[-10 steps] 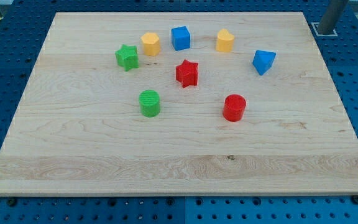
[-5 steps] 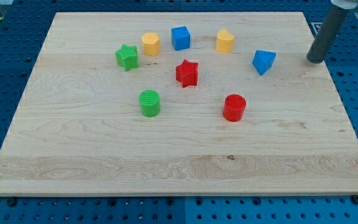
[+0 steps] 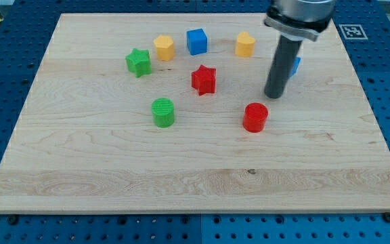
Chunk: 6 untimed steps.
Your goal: Slightly move the red circle forward
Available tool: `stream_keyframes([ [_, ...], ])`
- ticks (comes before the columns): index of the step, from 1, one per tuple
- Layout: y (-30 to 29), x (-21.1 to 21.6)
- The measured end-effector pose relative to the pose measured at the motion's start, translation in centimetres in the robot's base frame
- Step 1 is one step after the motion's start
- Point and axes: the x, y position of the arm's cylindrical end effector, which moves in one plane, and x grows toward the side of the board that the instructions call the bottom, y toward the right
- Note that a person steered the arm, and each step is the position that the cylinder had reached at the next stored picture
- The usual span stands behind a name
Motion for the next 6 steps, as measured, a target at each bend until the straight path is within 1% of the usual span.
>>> stream_keyframes([
  [1, -4.9, 1.0],
  [2, -6.1, 1.2],
  [3, -6.7, 3.5],
  [4, -6.5, 4.3],
  [5, -3.5, 4.4],
  [6, -3.2, 5.1],
])
